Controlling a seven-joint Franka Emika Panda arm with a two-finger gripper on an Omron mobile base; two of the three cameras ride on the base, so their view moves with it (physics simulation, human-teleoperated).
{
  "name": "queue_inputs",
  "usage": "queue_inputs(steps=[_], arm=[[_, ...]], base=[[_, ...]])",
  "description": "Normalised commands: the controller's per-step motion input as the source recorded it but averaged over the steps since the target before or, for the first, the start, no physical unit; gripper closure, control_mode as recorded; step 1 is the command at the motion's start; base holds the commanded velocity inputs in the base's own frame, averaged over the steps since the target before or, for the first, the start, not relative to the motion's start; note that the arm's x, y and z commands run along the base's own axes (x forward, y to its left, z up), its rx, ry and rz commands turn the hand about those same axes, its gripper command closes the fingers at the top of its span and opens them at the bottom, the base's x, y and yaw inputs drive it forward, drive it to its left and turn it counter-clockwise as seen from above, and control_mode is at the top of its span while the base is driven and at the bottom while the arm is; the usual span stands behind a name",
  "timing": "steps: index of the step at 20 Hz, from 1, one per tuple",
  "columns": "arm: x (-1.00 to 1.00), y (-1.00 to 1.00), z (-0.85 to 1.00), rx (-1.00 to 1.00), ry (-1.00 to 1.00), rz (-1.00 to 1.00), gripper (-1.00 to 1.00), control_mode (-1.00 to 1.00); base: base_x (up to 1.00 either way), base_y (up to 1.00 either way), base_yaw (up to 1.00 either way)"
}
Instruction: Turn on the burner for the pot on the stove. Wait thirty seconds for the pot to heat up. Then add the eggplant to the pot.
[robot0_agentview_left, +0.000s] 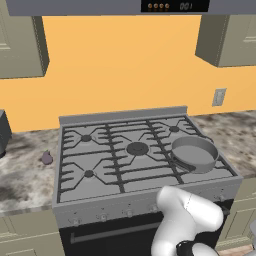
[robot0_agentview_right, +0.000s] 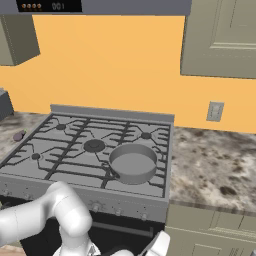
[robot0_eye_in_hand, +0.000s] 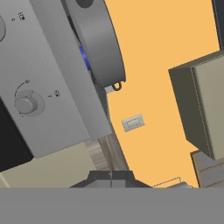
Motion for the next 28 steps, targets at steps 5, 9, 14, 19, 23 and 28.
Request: queue_inputs(steps=[5,9,14,19,23,28], arm=[[0.00,0.00,0.00,0.00,0.00,0.00,1.00,-1.00],[0.00,0.00,0.00,0.00,0.00,0.00,1.00,-1.00],[0.00,0.00,0.00,0.00,0.00,0.00,1.00,-1.00],[0.00,0.00,0.00,0.00,0.00,0.00,1.00,-1.00],[0.00,0.00,0.00,0.00,0.00,0.00,1.00,-1.00],[0.00,0.00,0.00,0.00,0.00,0.00,1.00,-1.00]], base=[[0.00,0.00,0.00],[0.00,0.00,0.00],[0.00,0.00,0.00],[0.00,0.00,0.00],[0.00,0.00,0.00],[0.00,0.00,0.00]])
